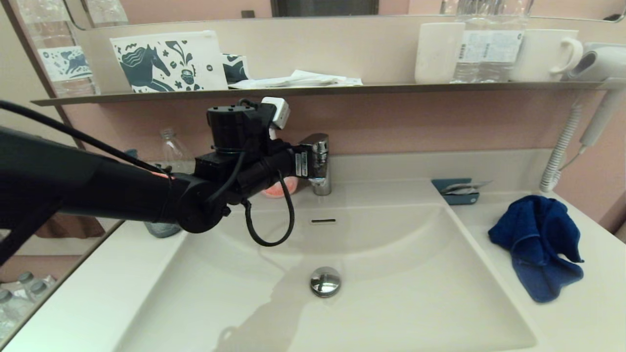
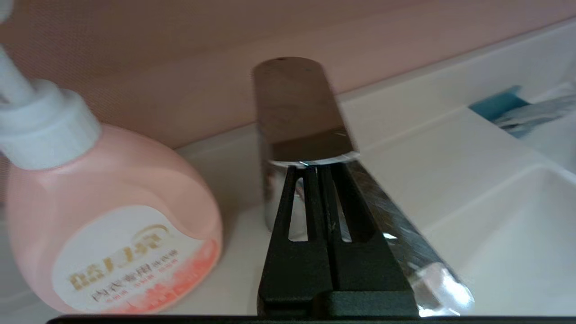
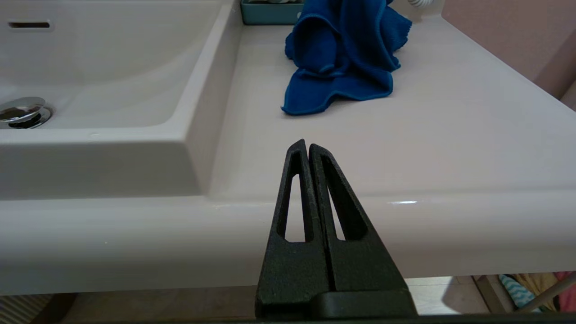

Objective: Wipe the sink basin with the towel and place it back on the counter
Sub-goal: Turn on the faucet

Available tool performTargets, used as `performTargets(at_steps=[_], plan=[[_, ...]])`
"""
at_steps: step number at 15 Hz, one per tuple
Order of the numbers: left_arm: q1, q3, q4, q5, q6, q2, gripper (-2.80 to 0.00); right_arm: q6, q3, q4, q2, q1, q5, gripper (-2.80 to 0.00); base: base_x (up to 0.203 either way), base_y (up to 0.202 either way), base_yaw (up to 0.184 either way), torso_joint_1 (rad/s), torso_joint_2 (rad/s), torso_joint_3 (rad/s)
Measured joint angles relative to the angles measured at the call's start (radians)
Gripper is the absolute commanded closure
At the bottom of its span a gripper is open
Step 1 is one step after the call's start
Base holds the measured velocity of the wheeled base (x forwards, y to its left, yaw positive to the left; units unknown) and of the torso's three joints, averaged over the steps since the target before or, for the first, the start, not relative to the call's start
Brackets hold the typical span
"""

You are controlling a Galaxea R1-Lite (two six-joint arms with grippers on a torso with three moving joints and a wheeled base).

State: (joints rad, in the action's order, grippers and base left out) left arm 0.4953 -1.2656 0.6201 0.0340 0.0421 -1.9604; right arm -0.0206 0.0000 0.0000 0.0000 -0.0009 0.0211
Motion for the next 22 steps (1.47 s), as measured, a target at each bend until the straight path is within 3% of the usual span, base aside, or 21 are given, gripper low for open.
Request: performTargets(at_steps=[7, 22], plan=[[0.017, -0.105, -0.012, 0.047, -0.005, 0.008, 0.00, 0.000, 0.000, 0.000, 0.000, 0.000, 0.000, 0.00, 0.000, 0.000, 0.000, 0.000, 0.00, 0.000], [0.019, -0.066, -0.057, 0.050, -0.002, 0.086, 0.00, 0.000, 0.000, 0.000, 0.000, 0.000, 0.000, 0.00, 0.000, 0.000, 0.000, 0.000, 0.00, 0.000]])
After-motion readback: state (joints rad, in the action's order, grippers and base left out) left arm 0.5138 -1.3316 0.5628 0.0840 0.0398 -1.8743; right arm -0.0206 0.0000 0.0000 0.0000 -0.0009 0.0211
